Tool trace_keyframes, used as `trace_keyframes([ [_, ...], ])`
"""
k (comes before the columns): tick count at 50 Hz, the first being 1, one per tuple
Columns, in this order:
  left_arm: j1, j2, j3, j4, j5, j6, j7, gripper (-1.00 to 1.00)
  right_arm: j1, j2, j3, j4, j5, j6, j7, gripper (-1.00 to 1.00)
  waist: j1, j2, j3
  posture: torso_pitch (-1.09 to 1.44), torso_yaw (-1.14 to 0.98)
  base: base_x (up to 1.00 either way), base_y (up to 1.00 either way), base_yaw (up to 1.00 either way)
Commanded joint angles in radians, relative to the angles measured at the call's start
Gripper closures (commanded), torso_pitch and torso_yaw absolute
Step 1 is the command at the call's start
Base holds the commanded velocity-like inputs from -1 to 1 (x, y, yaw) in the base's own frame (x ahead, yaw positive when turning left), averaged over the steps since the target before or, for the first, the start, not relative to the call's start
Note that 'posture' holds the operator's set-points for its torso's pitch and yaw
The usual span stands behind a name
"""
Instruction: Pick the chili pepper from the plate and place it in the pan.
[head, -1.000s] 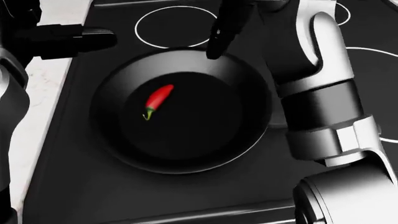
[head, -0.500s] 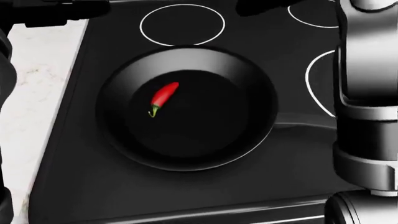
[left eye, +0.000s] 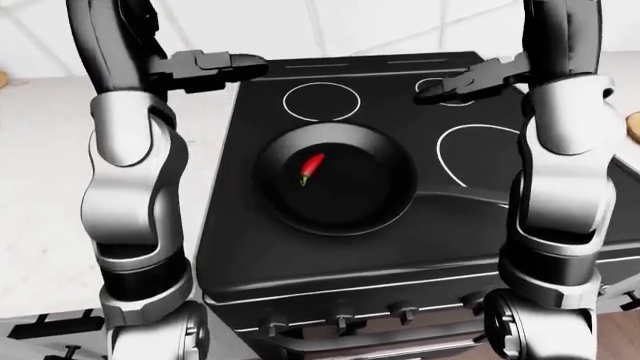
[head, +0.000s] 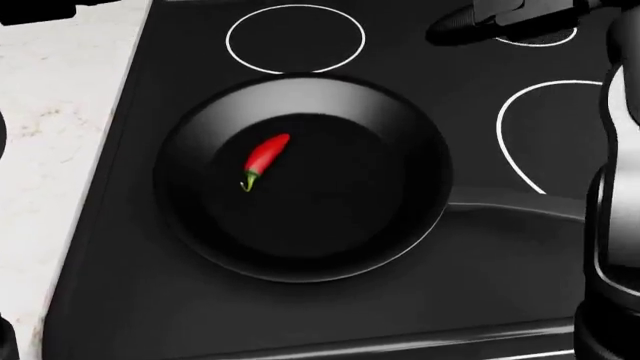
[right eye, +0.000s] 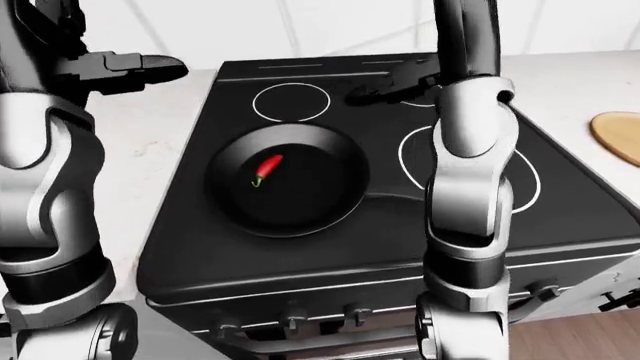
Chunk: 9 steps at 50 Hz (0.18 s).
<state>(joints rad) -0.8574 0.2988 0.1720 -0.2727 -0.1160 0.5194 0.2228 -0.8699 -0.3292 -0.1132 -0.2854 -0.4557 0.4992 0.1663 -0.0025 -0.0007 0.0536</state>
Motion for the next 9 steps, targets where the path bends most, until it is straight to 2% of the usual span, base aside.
trace_keyframes([
  [1, -0.025, 0.009, 0.008, -0.028, -0.001, -0.052, 0.006, -1.0, -0.038, -0.014, -0.016, -0.026, -0.022, -0.046, -0.006, -1.0, 0.0, 0.0, -0.029, 0.0, 0.0, 0.0, 0.0, 0.0],
  [9, -0.006, 0.005, 0.009, -0.056, -0.013, -0.107, 0.024, -1.0, -0.052, -0.041, -0.03, -0.047, -0.043, -0.086, 0.007, -1.0, 0.0, -0.001, -0.027, 0.0, 0.0, 0.0, 0.0, 0.0],
])
